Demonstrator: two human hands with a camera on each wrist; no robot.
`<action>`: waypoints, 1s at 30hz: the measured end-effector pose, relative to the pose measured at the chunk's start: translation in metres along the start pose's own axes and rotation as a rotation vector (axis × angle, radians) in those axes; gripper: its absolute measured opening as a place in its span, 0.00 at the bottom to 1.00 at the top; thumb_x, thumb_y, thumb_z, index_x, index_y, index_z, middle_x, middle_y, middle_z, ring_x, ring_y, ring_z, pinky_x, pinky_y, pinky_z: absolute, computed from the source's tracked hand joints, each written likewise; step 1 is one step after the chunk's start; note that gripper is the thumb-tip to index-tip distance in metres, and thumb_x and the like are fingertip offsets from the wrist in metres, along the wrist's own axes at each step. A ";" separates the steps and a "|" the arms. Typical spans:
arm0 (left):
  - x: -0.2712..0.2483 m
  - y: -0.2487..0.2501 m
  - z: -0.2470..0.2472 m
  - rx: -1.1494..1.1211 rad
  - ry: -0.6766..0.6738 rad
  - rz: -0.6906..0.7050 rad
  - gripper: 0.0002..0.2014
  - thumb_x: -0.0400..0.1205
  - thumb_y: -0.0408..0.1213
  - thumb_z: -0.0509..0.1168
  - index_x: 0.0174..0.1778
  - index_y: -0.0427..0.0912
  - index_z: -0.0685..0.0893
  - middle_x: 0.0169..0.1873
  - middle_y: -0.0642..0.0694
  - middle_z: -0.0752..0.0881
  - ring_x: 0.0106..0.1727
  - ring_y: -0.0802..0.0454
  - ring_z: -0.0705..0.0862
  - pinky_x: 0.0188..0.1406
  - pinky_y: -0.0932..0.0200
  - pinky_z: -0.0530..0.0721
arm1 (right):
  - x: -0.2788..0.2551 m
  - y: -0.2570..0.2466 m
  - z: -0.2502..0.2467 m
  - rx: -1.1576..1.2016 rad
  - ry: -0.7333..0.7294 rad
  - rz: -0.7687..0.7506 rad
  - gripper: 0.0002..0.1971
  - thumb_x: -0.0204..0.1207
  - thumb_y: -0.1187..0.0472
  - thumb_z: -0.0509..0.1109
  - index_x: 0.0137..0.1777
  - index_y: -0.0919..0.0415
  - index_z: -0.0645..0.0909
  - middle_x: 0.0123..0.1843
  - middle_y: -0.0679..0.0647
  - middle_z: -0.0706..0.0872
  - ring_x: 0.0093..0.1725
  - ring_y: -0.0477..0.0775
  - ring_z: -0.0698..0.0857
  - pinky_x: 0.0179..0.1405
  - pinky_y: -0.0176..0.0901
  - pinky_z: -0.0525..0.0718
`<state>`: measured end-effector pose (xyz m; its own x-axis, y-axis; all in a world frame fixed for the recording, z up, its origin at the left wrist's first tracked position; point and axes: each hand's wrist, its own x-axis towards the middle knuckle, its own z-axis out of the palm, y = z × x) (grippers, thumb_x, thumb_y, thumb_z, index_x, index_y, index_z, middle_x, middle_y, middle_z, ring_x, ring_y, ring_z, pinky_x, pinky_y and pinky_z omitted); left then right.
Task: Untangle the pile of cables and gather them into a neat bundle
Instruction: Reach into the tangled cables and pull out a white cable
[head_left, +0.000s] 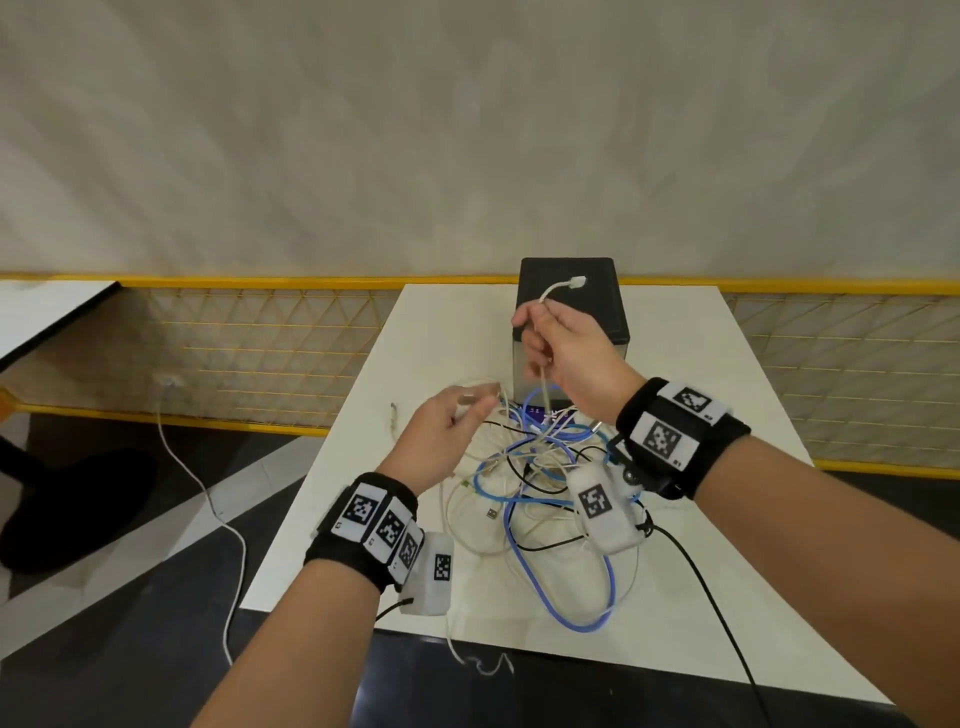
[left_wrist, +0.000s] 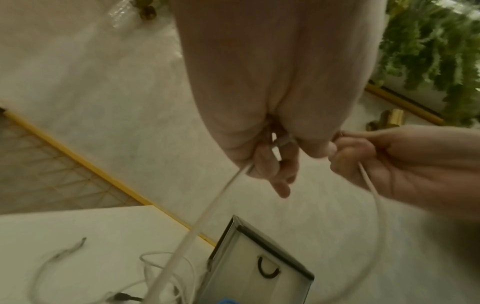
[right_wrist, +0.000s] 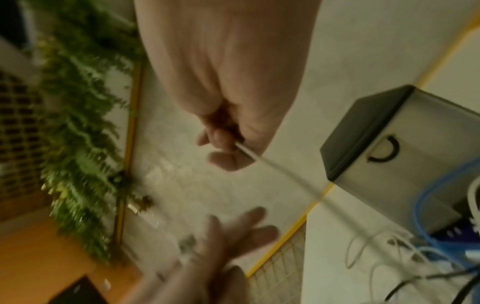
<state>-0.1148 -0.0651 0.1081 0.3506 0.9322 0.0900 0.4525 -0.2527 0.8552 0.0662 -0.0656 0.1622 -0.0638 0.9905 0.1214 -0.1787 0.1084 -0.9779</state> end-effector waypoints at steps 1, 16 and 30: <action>0.000 0.005 -0.003 -0.061 0.076 0.009 0.16 0.88 0.49 0.59 0.66 0.49 0.85 0.56 0.52 0.89 0.32 0.56 0.81 0.36 0.61 0.82 | -0.001 0.002 0.001 -0.093 -0.005 -0.003 0.14 0.88 0.59 0.51 0.47 0.60 0.77 0.29 0.49 0.64 0.25 0.45 0.63 0.24 0.35 0.72; 0.014 0.061 -0.019 -0.439 0.272 0.018 0.18 0.88 0.53 0.55 0.40 0.48 0.81 0.25 0.59 0.75 0.31 0.60 0.74 0.45 0.55 0.79 | -0.038 0.027 0.009 -0.684 -0.426 0.005 0.16 0.88 0.59 0.52 0.47 0.63 0.80 0.30 0.48 0.72 0.27 0.43 0.73 0.31 0.34 0.72; -0.006 0.064 -0.029 0.095 0.047 0.000 0.18 0.86 0.51 0.62 0.32 0.48 0.82 0.26 0.53 0.78 0.22 0.56 0.67 0.21 0.63 0.66 | -0.023 0.009 -0.012 -0.839 -0.232 -0.125 0.15 0.87 0.57 0.54 0.39 0.57 0.75 0.32 0.52 0.74 0.30 0.42 0.73 0.32 0.31 0.72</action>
<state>-0.1115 -0.0795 0.1771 0.3122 0.9430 0.1157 0.5289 -0.2736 0.8034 0.0782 -0.0864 0.1481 -0.3065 0.9350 0.1782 0.5772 0.3314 -0.7464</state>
